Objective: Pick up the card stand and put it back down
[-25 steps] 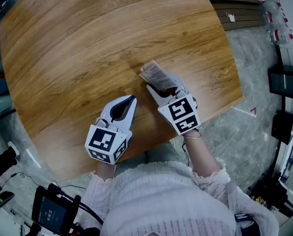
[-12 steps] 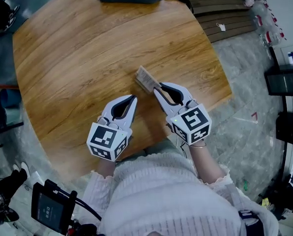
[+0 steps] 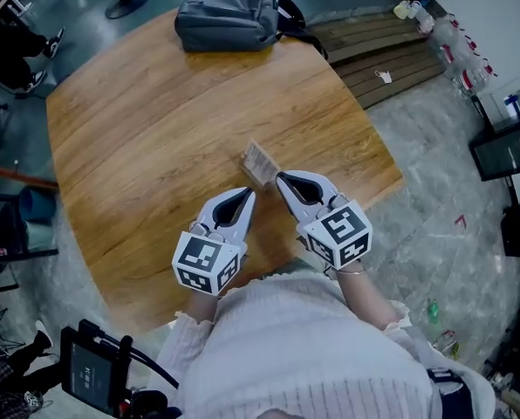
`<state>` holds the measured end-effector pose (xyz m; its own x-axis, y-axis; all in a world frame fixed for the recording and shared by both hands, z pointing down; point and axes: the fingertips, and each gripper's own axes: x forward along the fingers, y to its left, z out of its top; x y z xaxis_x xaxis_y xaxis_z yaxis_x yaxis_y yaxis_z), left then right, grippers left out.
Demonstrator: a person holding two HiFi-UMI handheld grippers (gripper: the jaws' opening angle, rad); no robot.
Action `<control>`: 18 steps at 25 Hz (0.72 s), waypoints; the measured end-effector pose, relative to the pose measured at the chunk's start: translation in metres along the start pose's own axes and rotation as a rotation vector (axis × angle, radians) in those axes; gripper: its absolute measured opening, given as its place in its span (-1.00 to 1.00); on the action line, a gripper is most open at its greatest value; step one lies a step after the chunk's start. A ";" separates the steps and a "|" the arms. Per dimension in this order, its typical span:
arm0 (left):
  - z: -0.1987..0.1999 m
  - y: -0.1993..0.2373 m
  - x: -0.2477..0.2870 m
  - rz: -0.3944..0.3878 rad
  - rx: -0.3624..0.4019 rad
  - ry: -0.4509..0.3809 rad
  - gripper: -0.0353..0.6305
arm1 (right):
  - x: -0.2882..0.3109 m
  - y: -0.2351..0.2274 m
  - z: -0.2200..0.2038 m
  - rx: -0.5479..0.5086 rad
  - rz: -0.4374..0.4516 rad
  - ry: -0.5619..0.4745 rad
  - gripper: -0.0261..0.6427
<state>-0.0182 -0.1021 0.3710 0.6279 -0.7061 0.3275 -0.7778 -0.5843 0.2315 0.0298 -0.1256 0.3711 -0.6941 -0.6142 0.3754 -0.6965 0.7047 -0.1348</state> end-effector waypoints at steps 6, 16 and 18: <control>0.003 0.002 -0.007 0.014 0.013 -0.018 -0.87 | -0.005 0.010 0.001 -0.010 0.026 -0.003 -0.92; 0.001 -0.007 -0.010 -0.009 0.023 -0.014 -0.87 | -0.011 0.021 -0.001 -0.016 0.037 -0.001 -0.92; 0.001 -0.008 -0.010 -0.017 0.017 -0.013 -0.87 | -0.013 0.021 -0.001 -0.017 0.034 -0.005 -0.92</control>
<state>-0.0180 -0.0908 0.3653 0.6415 -0.7008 0.3121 -0.7664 -0.6030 0.2212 0.0241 -0.1024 0.3645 -0.7180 -0.5917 0.3666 -0.6697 0.7309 -0.1319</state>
